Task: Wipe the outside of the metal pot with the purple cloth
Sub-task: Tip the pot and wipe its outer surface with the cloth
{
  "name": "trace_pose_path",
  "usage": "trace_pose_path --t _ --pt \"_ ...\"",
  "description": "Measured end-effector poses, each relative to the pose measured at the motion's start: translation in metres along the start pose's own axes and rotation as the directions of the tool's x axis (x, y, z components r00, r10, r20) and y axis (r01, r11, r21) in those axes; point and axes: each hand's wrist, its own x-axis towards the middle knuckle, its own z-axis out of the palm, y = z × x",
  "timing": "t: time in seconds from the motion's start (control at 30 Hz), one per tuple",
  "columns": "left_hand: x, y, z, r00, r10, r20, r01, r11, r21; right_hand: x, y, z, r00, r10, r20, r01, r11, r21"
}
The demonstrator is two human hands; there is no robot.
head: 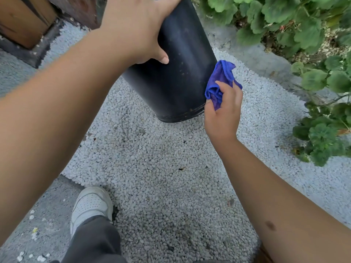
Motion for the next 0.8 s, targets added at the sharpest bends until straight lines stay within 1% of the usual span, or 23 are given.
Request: trace_pose_path --t 0.1,0.13,0.23,0.33,0.47,0.57,0.63,0.7,0.8 --pt "-0.001 0.002 0.001 0.999 -0.024 0.028 0.027 0.995 -0.092 -0.008 -0.007 0.003 0.999 0.045 -0.028 -0.045 0.999 -0.004" --pt "-0.002 0.002 0.002 1.0 -0.018 0.01 0.019 0.997 -0.071 -0.012 -0.01 0.005 0.998 0.064 -0.028 -0.064 0.998 0.001" --pt "-0.004 0.003 0.0 0.998 0.014 -0.054 -0.011 0.997 0.073 -0.022 -0.016 0.01 0.994 0.103 -0.034 -0.103 0.995 -0.007" --pt "-0.004 0.005 0.001 0.998 0.014 -0.066 -0.008 0.996 0.093 -0.032 -0.021 0.014 0.987 0.154 -0.049 -0.154 0.988 -0.002" --pt "-0.004 0.006 0.001 0.998 0.017 -0.065 -0.011 0.996 0.093 -0.043 -0.026 0.017 0.982 0.179 -0.058 -0.179 0.984 0.001" --pt "-0.004 0.01 0.003 0.996 0.015 -0.087 -0.006 0.994 0.108 -0.052 -0.032 0.021 0.977 0.21 -0.045 -0.209 0.977 0.039" --pt "-0.005 0.015 0.005 0.994 0.003 -0.105 0.008 0.995 0.104 -0.06 -0.036 0.026 0.972 0.232 -0.018 -0.231 0.972 0.052" --pt "-0.005 0.018 0.007 0.994 -0.017 -0.112 0.028 0.995 0.099 -0.07 -0.038 0.032 0.969 0.241 0.062 -0.244 0.969 0.041" --pt "-0.007 0.019 0.01 0.993 -0.012 -0.118 0.023 0.996 0.087 -0.082 -0.036 0.039 0.959 0.221 0.177 -0.221 0.975 -0.022"
